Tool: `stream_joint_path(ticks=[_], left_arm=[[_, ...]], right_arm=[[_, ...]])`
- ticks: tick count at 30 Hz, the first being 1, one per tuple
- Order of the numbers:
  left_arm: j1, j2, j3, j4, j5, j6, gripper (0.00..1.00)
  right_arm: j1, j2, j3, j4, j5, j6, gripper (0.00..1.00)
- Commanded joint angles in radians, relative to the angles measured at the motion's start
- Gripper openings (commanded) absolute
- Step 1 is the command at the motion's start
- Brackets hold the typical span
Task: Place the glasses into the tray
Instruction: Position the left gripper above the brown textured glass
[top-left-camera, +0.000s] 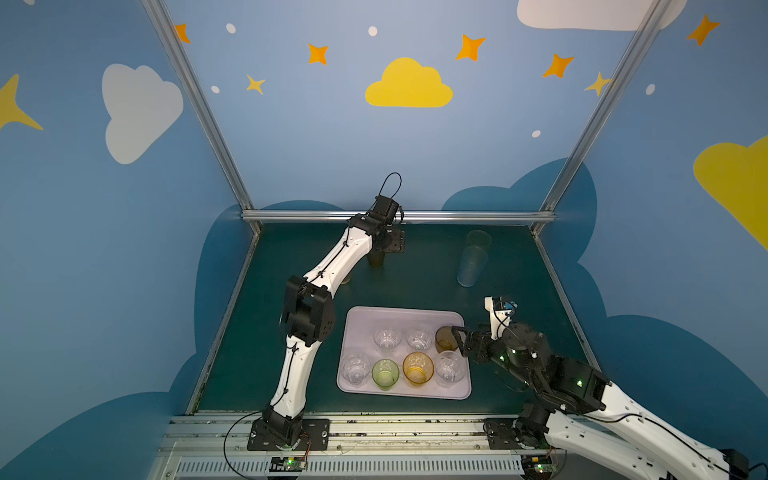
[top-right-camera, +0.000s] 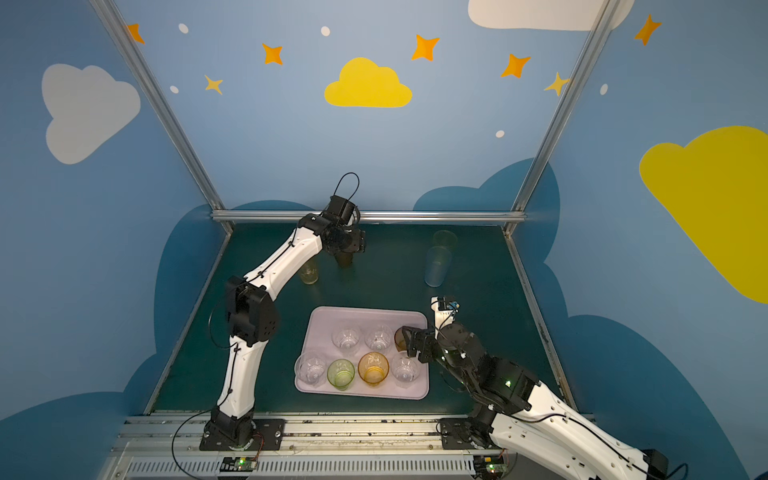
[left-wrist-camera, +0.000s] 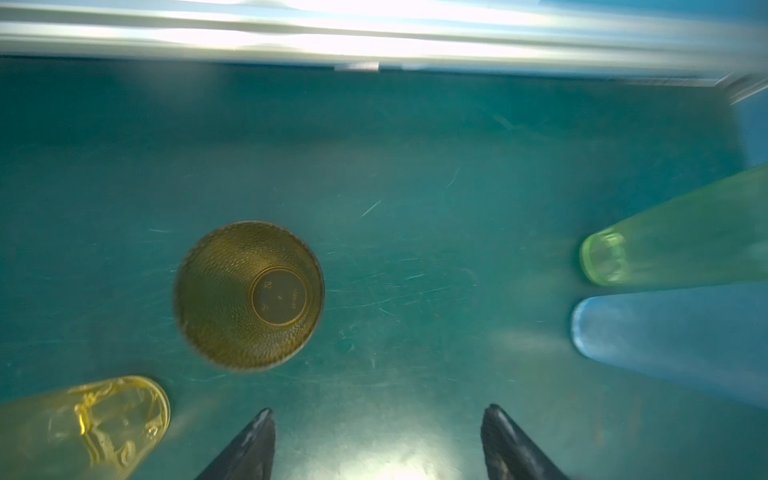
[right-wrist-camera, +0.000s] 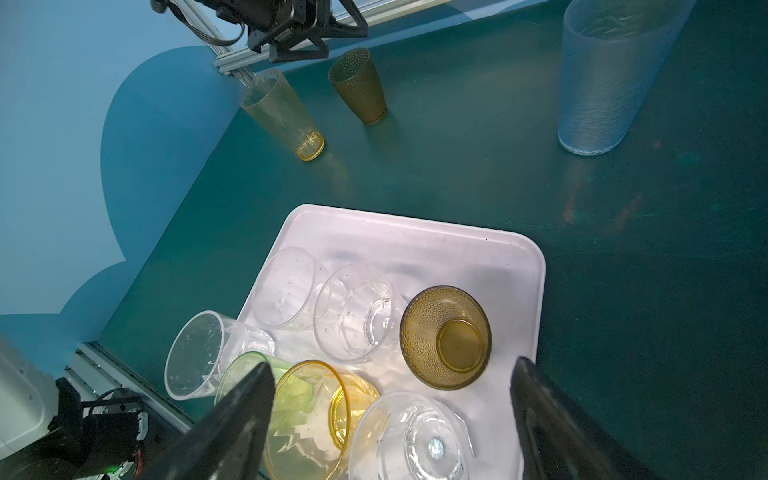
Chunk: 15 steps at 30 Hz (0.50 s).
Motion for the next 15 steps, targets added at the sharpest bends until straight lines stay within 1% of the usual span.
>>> stream_joint_path(ticks=[1, 7, 13, 15], left_arm=[[0.004, 0.029, 0.051, -0.101, -0.003, 0.047, 0.75], [0.010, 0.047, 0.053, -0.068, 0.001, 0.061, 0.68], [0.022, 0.066, 0.059, -0.043, -0.001, 0.069, 0.66], [0.025, 0.076, 0.065, -0.035, 0.009, 0.078, 0.61]], right_arm=[[-0.008, -0.013, -0.014, -0.018, 0.014, 0.015, 0.88], [-0.011, -0.029, -0.032, -0.017, 0.010, 0.033, 0.88], [-0.014, -0.044, -0.066, -0.015, 0.006, 0.047, 0.88], [-0.015, -0.045, -0.068, -0.015, 0.003, 0.051, 0.88]])
